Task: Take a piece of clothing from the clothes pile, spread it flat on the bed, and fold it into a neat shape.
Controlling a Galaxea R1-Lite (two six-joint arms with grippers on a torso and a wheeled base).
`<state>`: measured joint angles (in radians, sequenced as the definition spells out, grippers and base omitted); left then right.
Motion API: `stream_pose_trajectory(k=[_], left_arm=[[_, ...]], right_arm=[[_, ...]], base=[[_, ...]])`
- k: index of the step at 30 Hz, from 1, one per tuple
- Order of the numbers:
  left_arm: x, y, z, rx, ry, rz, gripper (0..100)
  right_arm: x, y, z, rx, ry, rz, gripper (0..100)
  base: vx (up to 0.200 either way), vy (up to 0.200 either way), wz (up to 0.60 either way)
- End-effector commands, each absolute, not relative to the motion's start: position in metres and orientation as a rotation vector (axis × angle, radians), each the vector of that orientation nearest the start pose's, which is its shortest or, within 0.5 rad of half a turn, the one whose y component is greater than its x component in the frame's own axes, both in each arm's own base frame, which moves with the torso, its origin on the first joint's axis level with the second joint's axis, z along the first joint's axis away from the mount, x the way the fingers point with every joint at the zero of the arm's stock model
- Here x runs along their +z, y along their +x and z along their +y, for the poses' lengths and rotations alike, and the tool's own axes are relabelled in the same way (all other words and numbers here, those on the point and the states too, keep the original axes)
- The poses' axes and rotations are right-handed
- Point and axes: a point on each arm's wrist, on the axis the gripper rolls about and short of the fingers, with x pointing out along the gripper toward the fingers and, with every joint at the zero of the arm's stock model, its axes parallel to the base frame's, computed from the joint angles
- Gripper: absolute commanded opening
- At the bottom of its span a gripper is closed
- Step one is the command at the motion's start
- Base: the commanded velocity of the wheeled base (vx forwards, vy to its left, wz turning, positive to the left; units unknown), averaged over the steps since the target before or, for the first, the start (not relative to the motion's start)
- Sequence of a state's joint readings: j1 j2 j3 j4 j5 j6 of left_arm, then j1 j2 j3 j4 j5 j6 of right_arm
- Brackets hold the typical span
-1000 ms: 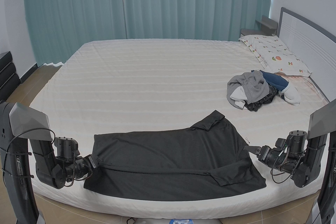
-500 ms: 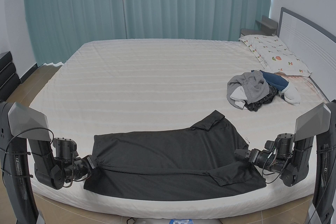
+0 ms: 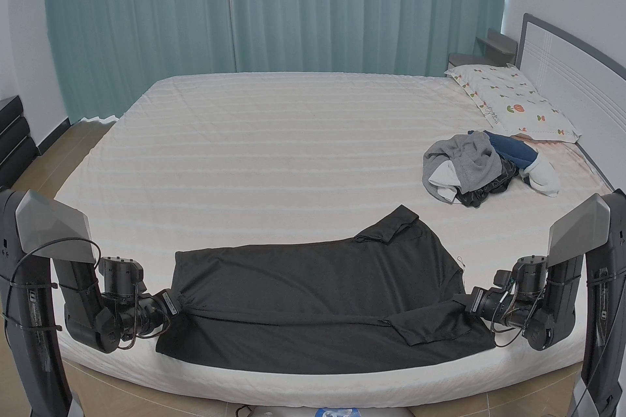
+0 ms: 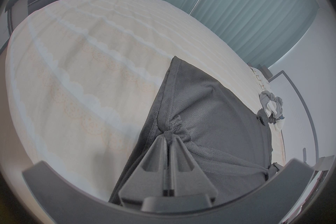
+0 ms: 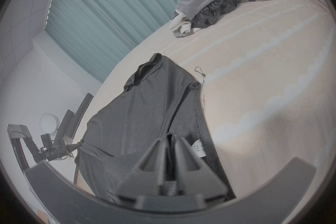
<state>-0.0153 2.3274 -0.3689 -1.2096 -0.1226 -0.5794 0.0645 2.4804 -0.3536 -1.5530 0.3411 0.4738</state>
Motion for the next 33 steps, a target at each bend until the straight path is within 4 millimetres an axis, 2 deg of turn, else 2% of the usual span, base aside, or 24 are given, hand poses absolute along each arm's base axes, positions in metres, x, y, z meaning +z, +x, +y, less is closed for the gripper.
stream_pose_trajectory(k=[1, 11, 17, 18, 21, 22, 26, 28, 33], left_arm=[[-0.043, 0.284, -0.007, 0.091, -0.591, 0.772, 0], [-0.048, 0.283, -0.008, 0.093, -0.585, 0.789, 0], [-0.049, 0.281, -0.010, 0.089, -0.582, 0.800, 0], [-0.049, 0.281, -0.010, 0.089, -0.582, 0.800, 0], [-0.048, 0.281, -0.010, 0.088, -0.584, 0.799, 0], [-0.048, 0.280, -0.011, 0.087, -0.583, 0.801, 100], [-0.047, 0.281, -0.010, 0.087, -0.585, 0.793, 100], [-0.045, 0.281, -0.010, 0.085, -0.584, 0.789, 100], [-0.013, 0.275, -0.008, 0.064, -0.593, 0.704, 100]], right_arm=[[-0.059, 0.295, 0.025, 0.252, 0.542, 0.644, 0], [-0.060, 0.312, 0.023, 0.252, 0.591, 0.601, 0], [-0.065, 0.311, 0.026, 0.256, 0.591, 0.616, 0], [-0.065, 0.311, 0.026, 0.257, 0.591, 0.620, 100], [-0.065, 0.311, 0.026, 0.257, 0.592, 0.618, 100], [-0.065, 0.311, 0.026, 0.255, 0.593, 0.618, 100], [-0.058, 0.309, 0.022, 0.241, 0.612, 0.602, 100], [-0.043, 0.308, 0.021, 0.234, 0.639, 0.572, 100], [-0.003, 0.293, 0.016, 0.216, 0.747, 0.511, 100]], base=[[0.000, 0.000, 0.00], [0.000, 0.000, 0.00], [0.000, 0.000, 0.00], [0.000, 0.000, 0.00], [0.000, 0.000, 0.00], [0.000, 0.000, 0.00], [0.000, 0.000, 0.00], [0.000, 0.000, 0.00], [0.000, 0.000, 0.00]])
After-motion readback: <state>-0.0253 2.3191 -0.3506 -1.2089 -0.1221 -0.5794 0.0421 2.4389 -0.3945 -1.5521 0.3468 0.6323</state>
